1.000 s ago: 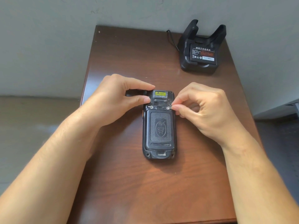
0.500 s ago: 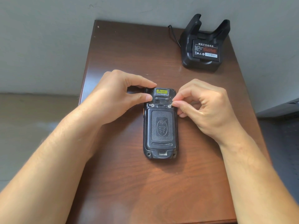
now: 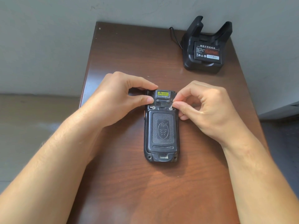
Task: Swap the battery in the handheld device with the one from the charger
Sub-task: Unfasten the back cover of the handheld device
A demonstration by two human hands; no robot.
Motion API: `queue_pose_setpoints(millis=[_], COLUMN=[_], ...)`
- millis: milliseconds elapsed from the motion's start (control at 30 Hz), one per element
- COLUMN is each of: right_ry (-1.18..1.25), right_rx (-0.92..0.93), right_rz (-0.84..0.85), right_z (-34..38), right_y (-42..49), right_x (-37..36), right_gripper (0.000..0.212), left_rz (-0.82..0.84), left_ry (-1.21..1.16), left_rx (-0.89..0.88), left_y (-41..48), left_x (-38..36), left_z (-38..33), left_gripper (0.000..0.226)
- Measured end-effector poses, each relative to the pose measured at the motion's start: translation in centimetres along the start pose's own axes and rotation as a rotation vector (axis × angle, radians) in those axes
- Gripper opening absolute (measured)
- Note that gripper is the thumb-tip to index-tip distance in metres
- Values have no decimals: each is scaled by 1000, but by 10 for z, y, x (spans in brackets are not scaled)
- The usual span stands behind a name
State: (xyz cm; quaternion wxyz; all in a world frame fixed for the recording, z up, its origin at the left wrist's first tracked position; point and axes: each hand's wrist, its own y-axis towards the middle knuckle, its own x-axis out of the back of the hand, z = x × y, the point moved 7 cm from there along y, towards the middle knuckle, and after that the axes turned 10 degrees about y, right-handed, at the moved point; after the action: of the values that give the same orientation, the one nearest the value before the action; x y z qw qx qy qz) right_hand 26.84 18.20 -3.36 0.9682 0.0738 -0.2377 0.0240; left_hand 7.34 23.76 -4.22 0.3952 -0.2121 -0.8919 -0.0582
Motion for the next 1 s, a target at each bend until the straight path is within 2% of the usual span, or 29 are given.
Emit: queue_pose_setpoints(millis=[333, 433, 500, 567, 733, 1000], right_ry=[-246, -266, -277, -290, -337, -368], right_rx=[-15, 28, 12, -33, -123, -132], right_rz=[-35, -116, -94, -41, -19, -10], right_z=[16, 30, 34, 32, 28, 33], right_y=[0, 1, 4, 7, 14, 19], right_x=[-1, -9, -22, -34, -41, -40], right_gripper=[5, 32, 50, 59, 56, 55], left_rz=[-24, -17, -4, 6, -16, -28], left_ry=[7, 26, 45, 59, 96, 136], left_rx=[-26, -59, -89, -120, -182, -201], left_y=[0, -1, -1, -3, -5, -5], left_x=[1, 2, 2, 1, 1, -1], left_z=[-1, 0, 1, 1, -1, 1], left_gripper=[31, 30, 34, 38, 42, 49])
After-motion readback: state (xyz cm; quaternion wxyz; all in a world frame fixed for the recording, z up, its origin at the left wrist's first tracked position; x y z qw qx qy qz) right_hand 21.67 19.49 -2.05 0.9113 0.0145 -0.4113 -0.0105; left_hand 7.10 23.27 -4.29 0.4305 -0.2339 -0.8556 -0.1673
